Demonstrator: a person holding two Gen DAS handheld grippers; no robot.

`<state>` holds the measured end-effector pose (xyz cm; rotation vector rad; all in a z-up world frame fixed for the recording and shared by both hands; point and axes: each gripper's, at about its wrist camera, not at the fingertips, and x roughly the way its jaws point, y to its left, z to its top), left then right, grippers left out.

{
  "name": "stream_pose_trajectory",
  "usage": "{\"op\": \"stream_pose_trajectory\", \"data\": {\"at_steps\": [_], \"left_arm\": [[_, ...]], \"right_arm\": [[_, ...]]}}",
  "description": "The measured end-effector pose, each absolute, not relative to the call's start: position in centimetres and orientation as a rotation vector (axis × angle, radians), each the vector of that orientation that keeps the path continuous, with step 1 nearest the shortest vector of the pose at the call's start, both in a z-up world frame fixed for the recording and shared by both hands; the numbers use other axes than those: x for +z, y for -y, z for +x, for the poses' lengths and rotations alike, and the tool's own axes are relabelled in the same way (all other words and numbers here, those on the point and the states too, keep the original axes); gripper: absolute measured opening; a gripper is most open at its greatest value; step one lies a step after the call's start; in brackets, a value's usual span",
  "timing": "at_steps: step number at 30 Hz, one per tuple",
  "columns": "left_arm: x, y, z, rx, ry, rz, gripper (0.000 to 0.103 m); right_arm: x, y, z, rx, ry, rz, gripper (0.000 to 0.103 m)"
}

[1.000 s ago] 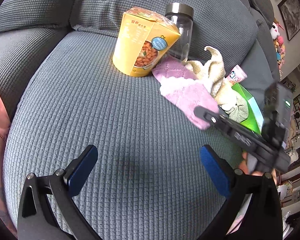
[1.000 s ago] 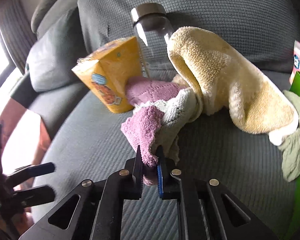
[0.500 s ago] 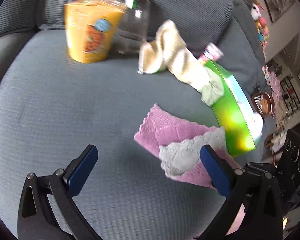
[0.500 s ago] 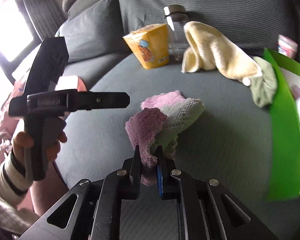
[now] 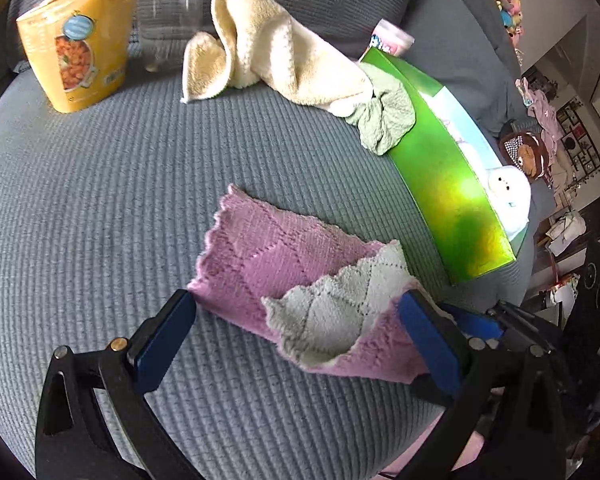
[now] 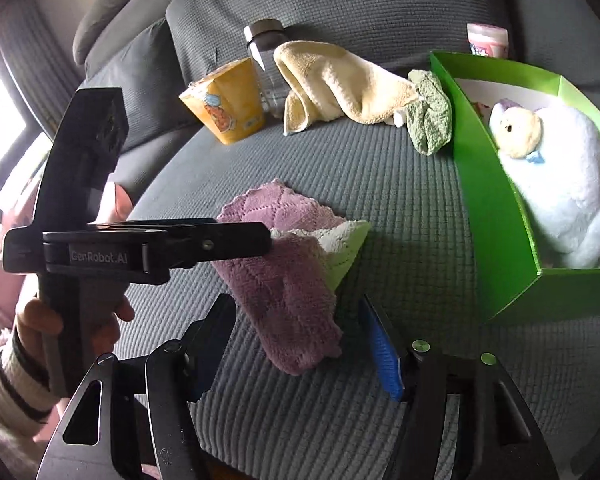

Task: Organize soft objects
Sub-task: 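Lift the pink cloth off the sofa with the right gripper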

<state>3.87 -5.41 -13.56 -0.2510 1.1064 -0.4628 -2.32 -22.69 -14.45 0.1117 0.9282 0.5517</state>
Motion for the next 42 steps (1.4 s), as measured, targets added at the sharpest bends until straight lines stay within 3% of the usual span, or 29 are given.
{"op": "stream_pose_trajectory", "data": {"at_steps": [6,8,12,14,19,24,29,42], "left_arm": [[-13.8,6.5,4.4,-0.466,-1.089,-0.242,0.099],[-13.7,6.8,4.5,-0.463,-1.079,-0.232,0.082],[-13.9,6.9,4.7,-0.455,-1.079,-0.214,0.057],[-13.8,6.6,4.7,-0.452,-1.079,-0.211,0.037],[-13.8,6.3,4.1,-0.495,-1.081,-0.207,0.010],[-13.2,6.9,3.5,-0.532,-1.057,-0.186,0.010],[-12.4,7.7,2.5,-0.601,-1.030,-0.169,0.009],[-9.4,5.8,0.3,-0.594,-0.952,-0.211,0.009]], "right_arm": [[-15.3,21.1,-2.6,0.579,-0.925,0.071,0.064],[-15.4,20.9,-2.7,0.583,-0.923,0.059,0.064],[-15.6,21.0,-2.5,0.575,-0.930,0.063,0.064],[-15.7,21.3,-2.3,0.556,-0.934,0.068,0.064],[-15.8,21.9,-1.9,0.538,-0.943,0.098,0.053],[-15.7,22.3,-2.0,0.512,-0.929,0.122,0.027],[-15.6,22.1,-2.0,0.504,-0.920,0.121,0.019],[-12.6,21.1,-3.4,0.536,-0.814,0.086,0.019]]}}
